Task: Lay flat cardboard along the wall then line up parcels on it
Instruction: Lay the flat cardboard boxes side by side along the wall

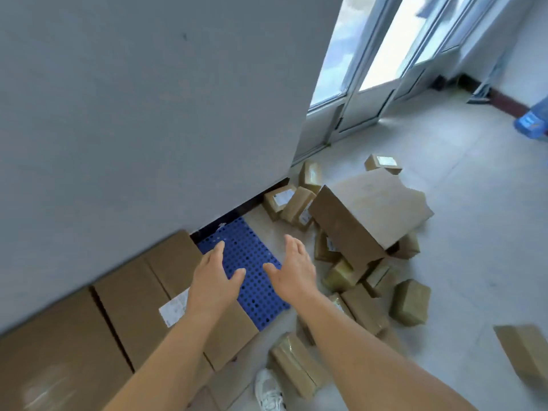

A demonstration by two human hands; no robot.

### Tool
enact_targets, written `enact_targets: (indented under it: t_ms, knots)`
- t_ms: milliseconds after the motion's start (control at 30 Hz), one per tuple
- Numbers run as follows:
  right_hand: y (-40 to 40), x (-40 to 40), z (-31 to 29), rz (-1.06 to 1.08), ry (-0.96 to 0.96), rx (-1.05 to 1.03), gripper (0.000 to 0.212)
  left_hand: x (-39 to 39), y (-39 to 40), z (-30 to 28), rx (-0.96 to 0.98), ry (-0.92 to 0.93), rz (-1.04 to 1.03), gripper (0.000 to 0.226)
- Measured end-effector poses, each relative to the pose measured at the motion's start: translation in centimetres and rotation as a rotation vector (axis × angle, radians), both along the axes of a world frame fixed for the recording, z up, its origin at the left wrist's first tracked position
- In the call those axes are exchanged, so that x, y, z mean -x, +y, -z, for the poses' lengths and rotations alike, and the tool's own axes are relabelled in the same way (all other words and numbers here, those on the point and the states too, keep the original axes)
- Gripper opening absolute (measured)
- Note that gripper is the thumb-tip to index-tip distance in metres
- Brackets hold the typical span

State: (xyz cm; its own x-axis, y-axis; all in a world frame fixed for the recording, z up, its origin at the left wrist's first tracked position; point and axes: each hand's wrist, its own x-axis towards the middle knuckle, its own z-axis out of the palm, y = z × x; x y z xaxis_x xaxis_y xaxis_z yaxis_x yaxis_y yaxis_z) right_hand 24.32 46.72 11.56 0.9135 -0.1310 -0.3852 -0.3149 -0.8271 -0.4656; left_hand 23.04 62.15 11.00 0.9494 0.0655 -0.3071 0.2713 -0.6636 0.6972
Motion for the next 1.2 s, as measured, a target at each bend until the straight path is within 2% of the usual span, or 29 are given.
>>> enact_targets:
  t_ms: [233,600,767,1000,1200]
  knots:
    - [-7.0,4.1,-6.2,0.189,-0.031,0.016,0.078,0.8,-7.1,-4.9,0.012,-0.03,0.215,0.071]
    - [-18.4,6.5,-10.9,0.401,-0.12,-0.003,0.079,1.0,-20.0,-9.5,0.016,-0.069,0.426,0.072]
    - [-24.7,4.6,-11.5,0.423,-0.152,-0.045,0.079,-1.1,-25.9,-10.4,0.017,-0.067,0.424,0.073]
    - [-35.9,-0.4,-11.9,0.367,-0.146,-0.057,0.082,-5.8,-35.4,-11.1,-0.047,-0.039,0.309,0.075]
    - [-40.6,-4.1,-12.4,0.36,-0.131,-0.062,0.082,-8.5,-38.0,-11.7,-0.104,-0.03,0.256,0.074]
